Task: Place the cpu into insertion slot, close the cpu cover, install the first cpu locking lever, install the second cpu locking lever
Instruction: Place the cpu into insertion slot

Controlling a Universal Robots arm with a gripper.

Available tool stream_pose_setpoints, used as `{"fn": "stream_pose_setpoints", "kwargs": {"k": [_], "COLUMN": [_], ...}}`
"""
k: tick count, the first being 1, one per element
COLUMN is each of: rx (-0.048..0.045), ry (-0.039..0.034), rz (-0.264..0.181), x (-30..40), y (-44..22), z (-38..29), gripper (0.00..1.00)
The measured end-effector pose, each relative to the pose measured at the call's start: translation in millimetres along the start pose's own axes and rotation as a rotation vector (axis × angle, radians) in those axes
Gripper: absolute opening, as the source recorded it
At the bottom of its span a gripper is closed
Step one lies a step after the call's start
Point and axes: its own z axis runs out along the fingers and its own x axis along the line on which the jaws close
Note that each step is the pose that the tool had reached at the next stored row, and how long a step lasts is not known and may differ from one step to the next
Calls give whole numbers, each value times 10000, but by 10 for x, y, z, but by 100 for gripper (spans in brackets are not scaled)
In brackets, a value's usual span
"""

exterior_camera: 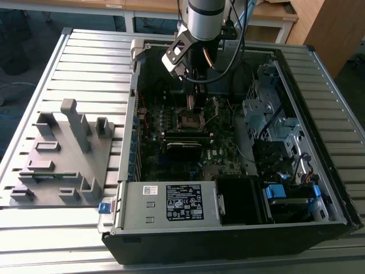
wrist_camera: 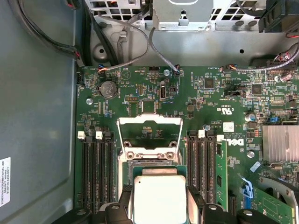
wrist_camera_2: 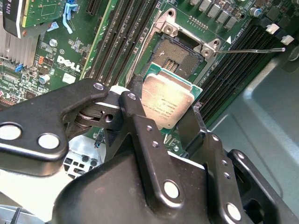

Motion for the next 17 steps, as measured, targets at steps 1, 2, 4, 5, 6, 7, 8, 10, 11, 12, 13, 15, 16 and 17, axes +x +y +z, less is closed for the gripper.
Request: {"fn": "stream_pose_setpoints", "kwargs": {"k": [1,2,4,5,6,7,8,10,11,12,13,15,16,17], "rx": [0,0,-1,0,0,0,0,-2,-2,0,-1,-1,1,-1], "ry": [0,0,0,-1,0,0,0,3,3,0,1,0,-2,1], "rz": [0,0,0,0,0,0,0,0,0,0,0,0,0,0], "x": [0,0,0,0,0,0,0,0,0,0,0,-1,-1,-1], "y": [0,0,0,0,0,0,0,0,-1,-1,-1,-2,-2,-2], "z": [0,0,2,6,7,7,8,14,17,21,27,37,38,43], "gripper": [54,54,54,54,54,54,54,54,54,54,54,54,54,54]}}
